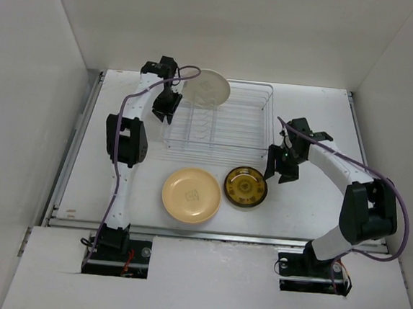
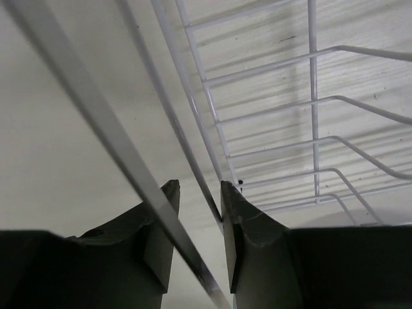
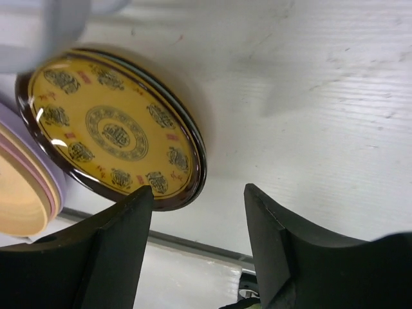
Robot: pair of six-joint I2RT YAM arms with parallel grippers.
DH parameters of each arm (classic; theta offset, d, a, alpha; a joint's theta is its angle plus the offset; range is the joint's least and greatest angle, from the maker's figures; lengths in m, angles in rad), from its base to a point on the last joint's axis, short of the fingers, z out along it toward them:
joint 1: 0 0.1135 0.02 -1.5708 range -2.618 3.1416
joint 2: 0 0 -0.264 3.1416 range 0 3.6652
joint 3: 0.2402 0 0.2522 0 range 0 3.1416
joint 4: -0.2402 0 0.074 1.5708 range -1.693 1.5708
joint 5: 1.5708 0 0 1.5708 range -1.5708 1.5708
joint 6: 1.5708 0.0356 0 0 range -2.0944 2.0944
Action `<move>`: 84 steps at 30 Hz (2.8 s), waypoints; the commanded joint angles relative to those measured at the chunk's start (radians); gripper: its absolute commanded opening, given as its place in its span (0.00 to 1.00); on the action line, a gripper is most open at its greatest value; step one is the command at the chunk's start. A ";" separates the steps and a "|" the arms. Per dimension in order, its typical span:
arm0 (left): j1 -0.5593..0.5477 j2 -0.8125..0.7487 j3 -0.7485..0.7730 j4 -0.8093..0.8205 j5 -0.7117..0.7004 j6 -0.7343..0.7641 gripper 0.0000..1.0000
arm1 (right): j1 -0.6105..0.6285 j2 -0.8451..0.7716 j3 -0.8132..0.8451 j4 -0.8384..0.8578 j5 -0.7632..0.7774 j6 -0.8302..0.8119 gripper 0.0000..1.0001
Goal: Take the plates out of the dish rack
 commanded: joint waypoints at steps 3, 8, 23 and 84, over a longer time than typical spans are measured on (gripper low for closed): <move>0.002 -0.213 -0.006 0.052 -0.027 0.073 0.29 | 0.006 -0.060 0.156 -0.005 0.105 0.016 0.66; 0.002 -0.328 -0.092 0.260 -0.002 0.207 0.38 | 0.006 -0.031 0.304 0.037 0.162 0.006 0.73; -0.043 -0.148 -0.030 0.746 0.185 0.395 1.00 | 0.006 0.430 0.783 0.296 0.499 0.075 0.73; -0.355 -0.488 -0.548 -0.422 0.175 0.710 0.00 | 0.035 0.100 0.411 0.325 0.377 0.034 0.62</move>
